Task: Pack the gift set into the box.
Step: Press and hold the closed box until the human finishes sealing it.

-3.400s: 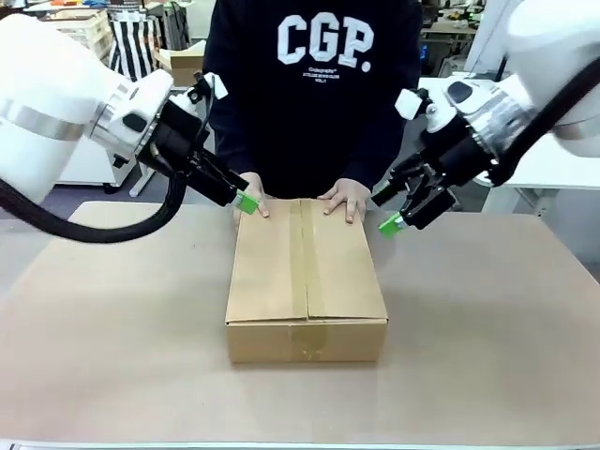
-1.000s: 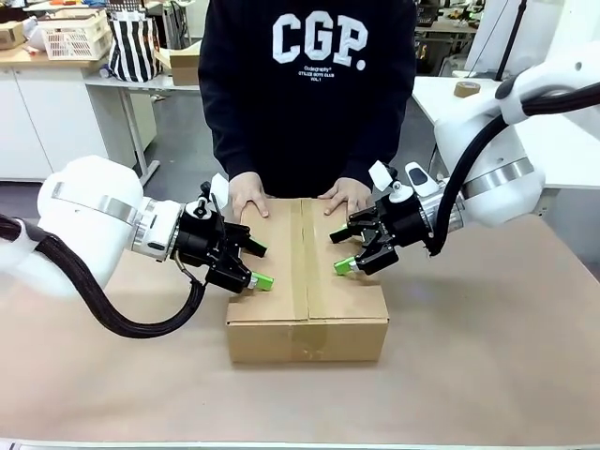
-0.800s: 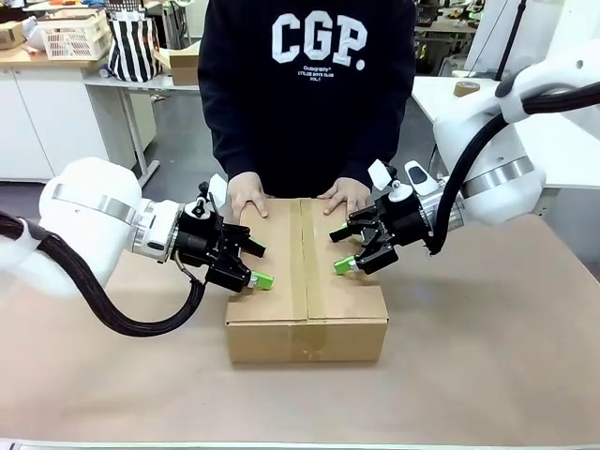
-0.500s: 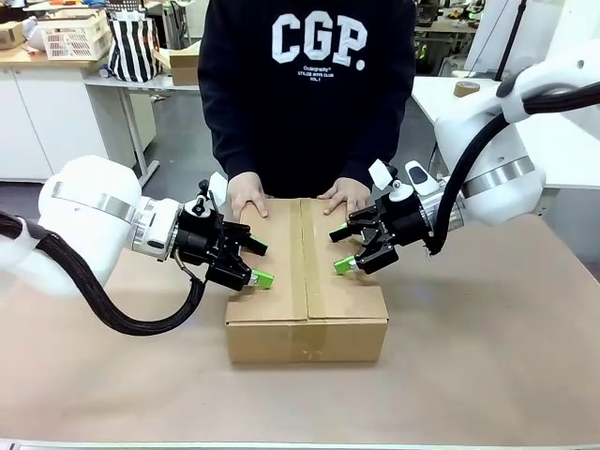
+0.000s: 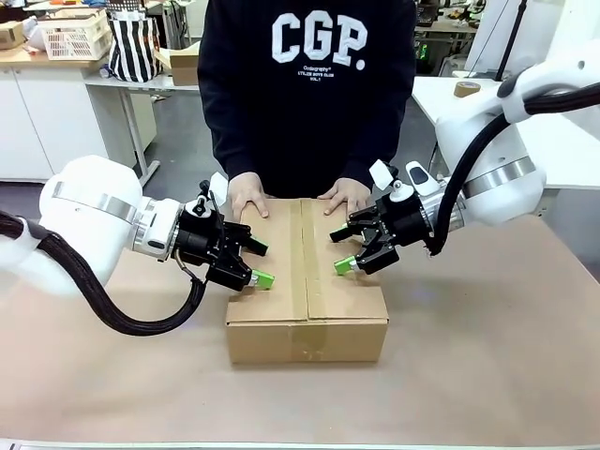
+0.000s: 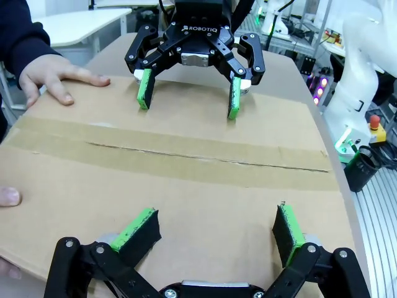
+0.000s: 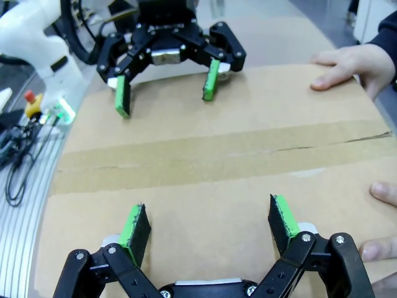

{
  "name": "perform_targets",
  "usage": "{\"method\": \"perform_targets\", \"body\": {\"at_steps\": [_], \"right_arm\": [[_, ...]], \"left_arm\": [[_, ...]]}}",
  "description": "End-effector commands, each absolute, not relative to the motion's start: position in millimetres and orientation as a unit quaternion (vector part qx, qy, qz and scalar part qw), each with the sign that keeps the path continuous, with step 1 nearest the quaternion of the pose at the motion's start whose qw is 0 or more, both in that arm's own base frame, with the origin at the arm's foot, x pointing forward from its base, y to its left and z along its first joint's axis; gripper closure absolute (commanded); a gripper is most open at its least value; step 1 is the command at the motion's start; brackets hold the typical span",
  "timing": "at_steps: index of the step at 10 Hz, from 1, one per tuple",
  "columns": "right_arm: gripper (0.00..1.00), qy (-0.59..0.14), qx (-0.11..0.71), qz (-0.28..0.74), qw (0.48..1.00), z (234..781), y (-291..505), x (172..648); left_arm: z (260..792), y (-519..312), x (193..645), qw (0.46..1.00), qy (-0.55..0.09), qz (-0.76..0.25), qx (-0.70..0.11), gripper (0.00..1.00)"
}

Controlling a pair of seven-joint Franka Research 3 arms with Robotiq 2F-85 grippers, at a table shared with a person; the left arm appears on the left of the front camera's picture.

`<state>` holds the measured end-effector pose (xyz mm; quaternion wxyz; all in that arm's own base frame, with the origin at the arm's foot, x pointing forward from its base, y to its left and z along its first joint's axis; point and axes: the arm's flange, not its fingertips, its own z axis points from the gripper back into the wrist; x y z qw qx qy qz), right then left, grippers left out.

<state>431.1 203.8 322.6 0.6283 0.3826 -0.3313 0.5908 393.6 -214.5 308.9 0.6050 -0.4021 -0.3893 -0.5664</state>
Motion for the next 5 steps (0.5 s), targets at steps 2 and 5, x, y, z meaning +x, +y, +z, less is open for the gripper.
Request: {"method": "perform_targets", "body": {"at_steps": [2, 5], "right_arm": [[0.0, -0.33, 0.385, 0.591, 0.628, 319.1, 204.0, 432.1], [0.0, -0.33, 0.385, 0.591, 0.628, 319.1, 204.0, 432.1]], "left_arm": [[307.6, -214.1, 391.2, 0.609, -0.388, -0.569, -0.394, 0.0], [307.6, -214.1, 391.2, 0.609, -0.388, -0.569, -0.394, 0.0]]}}
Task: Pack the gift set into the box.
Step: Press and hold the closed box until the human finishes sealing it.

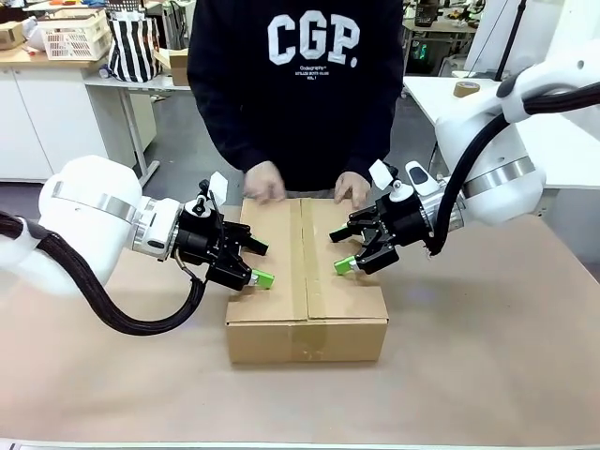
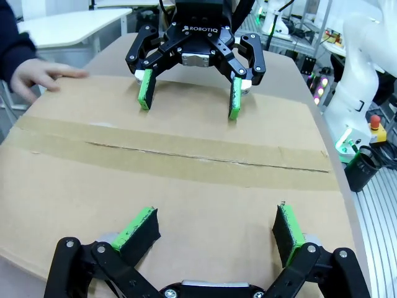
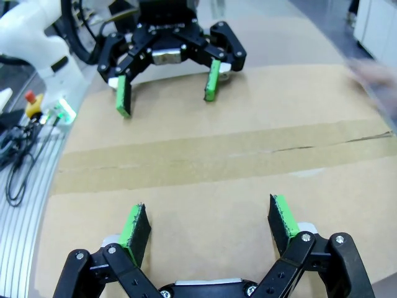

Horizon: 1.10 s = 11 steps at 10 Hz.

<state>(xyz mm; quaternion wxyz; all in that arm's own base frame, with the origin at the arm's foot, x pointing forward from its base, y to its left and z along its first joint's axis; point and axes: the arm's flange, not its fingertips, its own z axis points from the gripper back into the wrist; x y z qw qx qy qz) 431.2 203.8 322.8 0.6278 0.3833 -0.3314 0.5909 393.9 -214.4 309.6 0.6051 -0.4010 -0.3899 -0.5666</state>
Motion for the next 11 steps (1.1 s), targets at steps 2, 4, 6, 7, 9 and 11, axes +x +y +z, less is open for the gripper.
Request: {"method": "perform_targets", "body": {"at_steps": [2, 4, 6, 7, 9, 11], "right_arm": [[0.0, -0.33, 0.385, 0.591, 0.628, 319.1, 204.0, 432.1], [0.0, -0.33, 0.385, 0.591, 0.628, 319.1, 204.0, 432.1], [0.0, -0.33, 0.385, 0.591, 0.628, 319.1, 204.0, 432.1], [0.0, -0.33, 0.385, 0.591, 0.628, 319.1, 204.0, 432.1], [0.0, -0.33, 0.385, 0.591, 0.628, 319.1, 204.0, 432.1], [0.0, -0.33, 0.385, 0.591, 0.628, 319.1, 204.0, 432.1]], "left_arm": [[307.6, -214.1, 391.2, 0.609, -0.388, -0.569, -0.394, 0.0], [307.6, -214.1, 391.2, 0.609, -0.388, -0.569, -0.394, 0.0], [307.6, -214.1, 391.2, 0.609, -0.388, -0.569, -0.394, 0.0], [307.6, -214.1, 391.2, 0.609, -0.388, -0.569, -0.394, 0.0], [307.6, -214.1, 391.2, 0.609, -0.388, -0.569, -0.394, 0.0], [307.6, -214.1, 391.2, 0.609, -0.388, -0.569, -0.394, 0.0]]}}
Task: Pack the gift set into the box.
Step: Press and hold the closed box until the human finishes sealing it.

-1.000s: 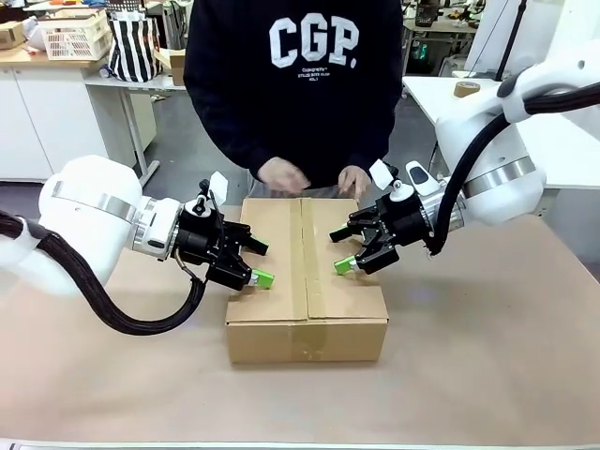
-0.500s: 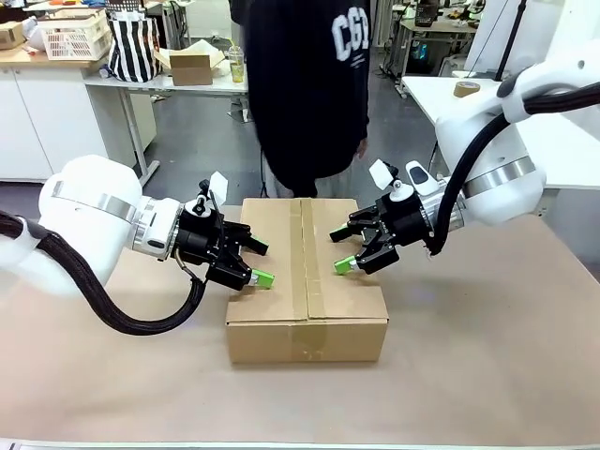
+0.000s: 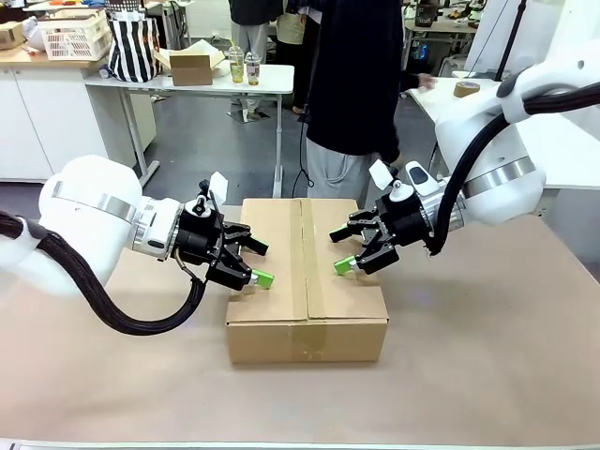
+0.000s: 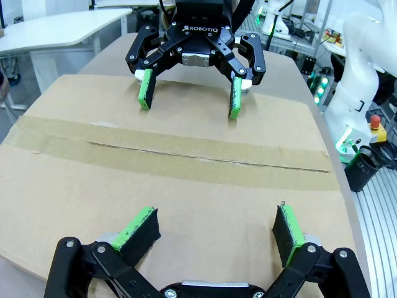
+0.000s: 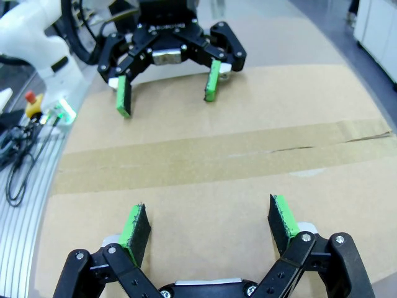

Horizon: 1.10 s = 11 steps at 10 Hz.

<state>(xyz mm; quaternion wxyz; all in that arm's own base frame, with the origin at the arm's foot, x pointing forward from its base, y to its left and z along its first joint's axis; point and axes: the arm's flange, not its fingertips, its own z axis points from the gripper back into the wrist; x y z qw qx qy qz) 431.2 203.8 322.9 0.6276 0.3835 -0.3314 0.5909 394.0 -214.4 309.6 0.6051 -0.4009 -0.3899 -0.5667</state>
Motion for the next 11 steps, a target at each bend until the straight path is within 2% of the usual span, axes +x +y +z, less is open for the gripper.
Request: {"method": "perform_targets", "body": {"at_steps": [1, 11], "right_arm": [[0.0, -0.33, 0.385, 0.591, 0.628, 319.1, 204.0, 432.1], [0.0, -0.33, 0.385, 0.591, 0.628, 319.1, 204.0, 432.1]], "left_arm": [[307.6, -214.1, 391.2, 0.609, -0.388, -0.569, -0.394, 0.0], [307.6, -214.1, 391.2, 0.609, -0.388, -0.569, -0.394, 0.0]]}}
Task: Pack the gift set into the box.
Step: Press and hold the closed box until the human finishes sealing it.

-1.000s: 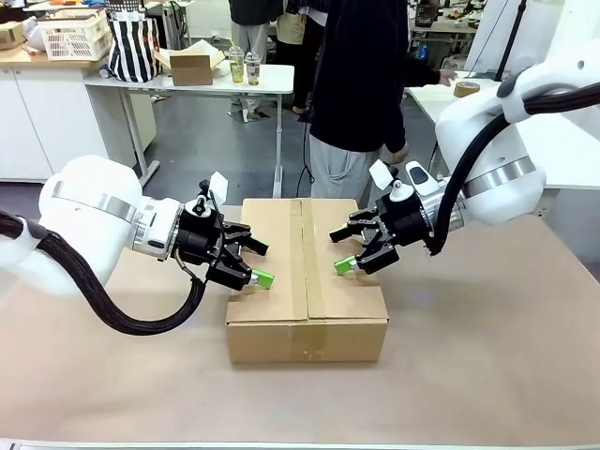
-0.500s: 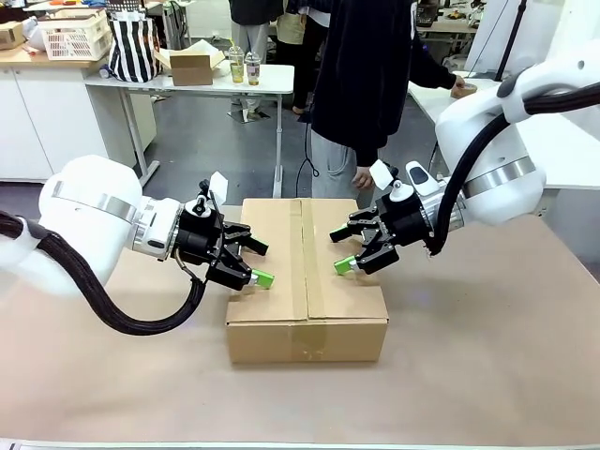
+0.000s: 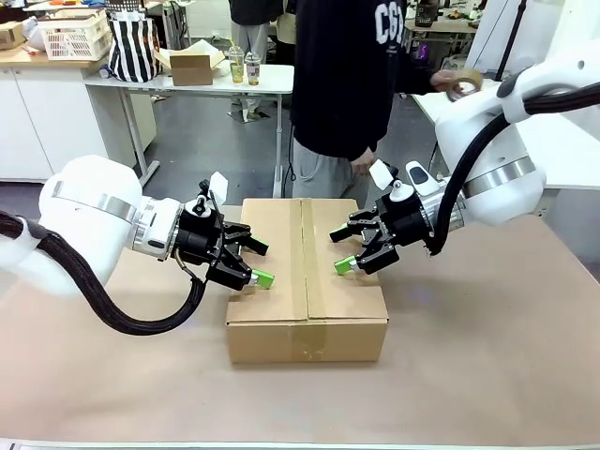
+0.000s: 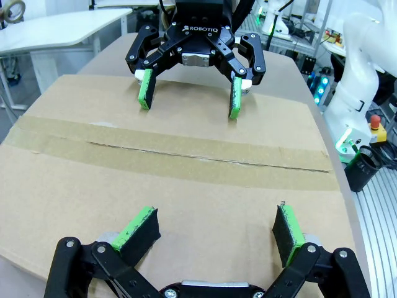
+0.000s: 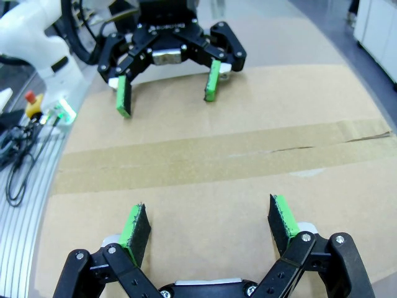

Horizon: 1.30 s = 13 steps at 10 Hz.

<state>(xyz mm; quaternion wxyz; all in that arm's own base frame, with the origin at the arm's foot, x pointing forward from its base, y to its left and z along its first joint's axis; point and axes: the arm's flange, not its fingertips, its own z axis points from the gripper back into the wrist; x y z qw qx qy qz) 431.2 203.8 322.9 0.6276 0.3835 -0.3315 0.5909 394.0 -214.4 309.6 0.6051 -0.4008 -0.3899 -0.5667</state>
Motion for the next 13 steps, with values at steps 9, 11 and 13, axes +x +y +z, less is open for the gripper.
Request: {"method": "perform_targets", "body": {"at_steps": [9, 11, 13], "right_arm": [[0.0, -0.33, 0.385, 0.591, 0.628, 319.1, 204.0, 432.1], [0.0, -0.33, 0.385, 0.591, 0.628, 319.1, 204.0, 432.1], [0.0, -0.33, 0.385, 0.591, 0.628, 319.1, 204.0, 432.1]], "left_arm": [[307.6, -214.1, 391.2, 0.609, -0.388, -0.569, -0.394, 0.0], [307.6, -214.1, 391.2, 0.609, -0.388, -0.569, -0.394, 0.0], [307.6, -214.1, 391.2, 0.609, -0.388, -0.569, -0.394, 0.0]]}}
